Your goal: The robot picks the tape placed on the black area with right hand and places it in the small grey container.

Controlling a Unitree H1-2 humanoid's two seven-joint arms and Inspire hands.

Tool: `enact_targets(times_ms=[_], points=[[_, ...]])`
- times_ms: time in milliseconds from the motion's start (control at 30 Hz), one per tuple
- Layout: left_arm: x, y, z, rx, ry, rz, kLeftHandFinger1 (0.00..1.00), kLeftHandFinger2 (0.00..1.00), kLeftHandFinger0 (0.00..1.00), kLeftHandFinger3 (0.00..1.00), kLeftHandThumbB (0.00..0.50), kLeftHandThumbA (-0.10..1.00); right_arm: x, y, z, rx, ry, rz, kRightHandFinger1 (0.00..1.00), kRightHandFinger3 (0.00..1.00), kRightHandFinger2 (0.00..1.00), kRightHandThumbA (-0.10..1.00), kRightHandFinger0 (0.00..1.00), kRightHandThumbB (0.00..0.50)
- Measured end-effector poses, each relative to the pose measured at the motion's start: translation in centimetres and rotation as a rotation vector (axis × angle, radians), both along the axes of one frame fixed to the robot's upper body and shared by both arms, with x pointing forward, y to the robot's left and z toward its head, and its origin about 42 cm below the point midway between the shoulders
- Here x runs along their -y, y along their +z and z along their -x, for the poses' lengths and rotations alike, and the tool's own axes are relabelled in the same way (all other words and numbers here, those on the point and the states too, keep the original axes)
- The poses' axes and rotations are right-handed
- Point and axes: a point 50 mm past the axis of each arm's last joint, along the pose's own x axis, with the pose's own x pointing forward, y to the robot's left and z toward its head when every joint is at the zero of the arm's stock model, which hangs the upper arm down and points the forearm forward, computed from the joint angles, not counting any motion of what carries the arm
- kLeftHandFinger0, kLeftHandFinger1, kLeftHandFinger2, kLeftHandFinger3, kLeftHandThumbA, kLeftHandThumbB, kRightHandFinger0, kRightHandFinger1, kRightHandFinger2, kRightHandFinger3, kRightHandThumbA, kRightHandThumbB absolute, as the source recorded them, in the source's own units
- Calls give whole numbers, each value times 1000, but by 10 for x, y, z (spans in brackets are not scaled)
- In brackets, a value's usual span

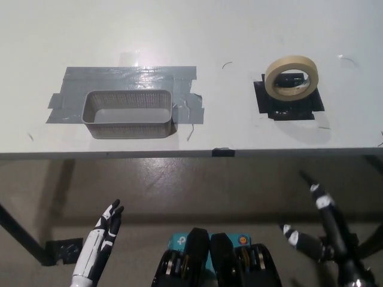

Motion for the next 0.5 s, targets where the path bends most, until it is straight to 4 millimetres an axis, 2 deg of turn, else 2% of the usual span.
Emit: enact_targets(times_ms=[100,167,233,333,500], points=[[0,0,0,1,1,-1,1000,1000,1000,1000,130,1000,0,40,-22,126,-14,68,1000,1000,1000,877,1000,352],[0,0,0,1,1,-2,1000,1000,1000,1000,127,1000,1,66,-41,193,-27,121,1000,1000,1000,854,1000,343],[0,0,0,2,1,-3,1000,1000,1000,1000,129,1000,2,82,-53,223,-45,162,1000,1000,1000,860,1000,346],[-1,0,0,1,1,-4,1000,1000,1000,1000,133,1000,1,99,-71,236,-66,208,1000,1000,1000,851,1000,337],[-1,0,0,5,2,-5,1000,1000,1000,1000,134,1000,-1,107,-101,193,-95,259,1000,1000,1000,800,1000,338]])
